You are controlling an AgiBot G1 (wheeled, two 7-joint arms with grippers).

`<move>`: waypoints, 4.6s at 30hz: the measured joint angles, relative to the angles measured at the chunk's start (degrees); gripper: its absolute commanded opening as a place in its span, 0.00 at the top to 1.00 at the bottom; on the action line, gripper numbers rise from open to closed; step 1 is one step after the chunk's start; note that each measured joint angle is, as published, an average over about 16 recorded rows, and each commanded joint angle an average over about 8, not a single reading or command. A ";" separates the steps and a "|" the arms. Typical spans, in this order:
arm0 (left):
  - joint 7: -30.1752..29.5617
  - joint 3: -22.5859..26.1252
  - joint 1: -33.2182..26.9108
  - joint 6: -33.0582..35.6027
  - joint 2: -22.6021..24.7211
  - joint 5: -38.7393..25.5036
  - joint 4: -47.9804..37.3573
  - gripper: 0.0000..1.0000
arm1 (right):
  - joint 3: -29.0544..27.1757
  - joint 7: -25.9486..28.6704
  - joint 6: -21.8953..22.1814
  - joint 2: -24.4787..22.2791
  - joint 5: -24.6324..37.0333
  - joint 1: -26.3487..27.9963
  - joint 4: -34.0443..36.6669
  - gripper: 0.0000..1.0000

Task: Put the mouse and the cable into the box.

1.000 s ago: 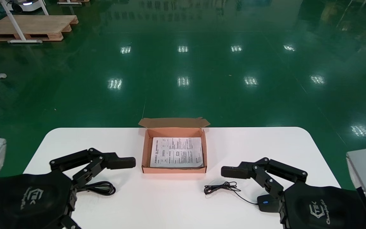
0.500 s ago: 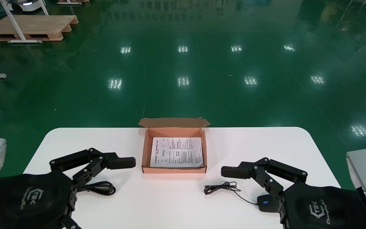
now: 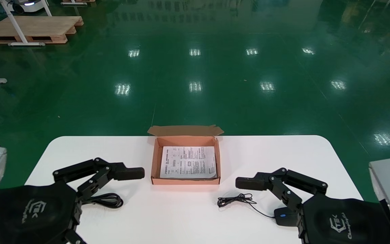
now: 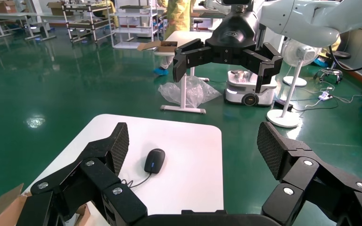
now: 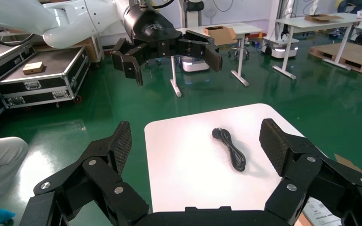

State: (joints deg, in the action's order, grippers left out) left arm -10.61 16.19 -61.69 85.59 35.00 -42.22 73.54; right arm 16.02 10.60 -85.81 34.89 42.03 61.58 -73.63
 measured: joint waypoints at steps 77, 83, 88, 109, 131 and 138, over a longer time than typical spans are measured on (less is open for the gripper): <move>21.95 23.78 -24.84 -28.91 25.88 -75.23 -47.02 0.00 | 18.15 -4.28 16.63 17.14 55.20 13.24 -0.16 0.00; 23.44 23.64 -25.49 -29.13 26.40 -74.82 -48.99 0.00 | 21.14 -6.37 20.85 22.12 62.87 14.45 7.72 0.00; 24.40 23.53 -25.91 -29.34 26.74 -74.55 -50.30 0.00 | 23.43 -9.10 25.39 27.58 68.82 16.66 18.14 0.00; 26.46 23.27 -26.84 -29.77 27.52 -74.00 -53.26 0.67 | 24.61 -19.07 33.04 38.26 71.60 23.83 44.76 0.85; 26.39 23.29 -26.81 -29.78 27.48 -74.00 -53.08 1.00 | 24.58 -18.76 32.74 37.83 71.54 23.51 43.55 1.00; 26.37 23.29 -26.79 -29.78 27.45 -74.00 -53.04 1.00 | 24.58 -18.71 32.68 37.76 71.54 23.46 43.35 1.00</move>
State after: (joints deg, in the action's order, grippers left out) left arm 15.76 39.48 -88.47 55.80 62.45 -116.22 20.50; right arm 40.60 -8.11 -53.13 72.66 113.57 85.04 -30.28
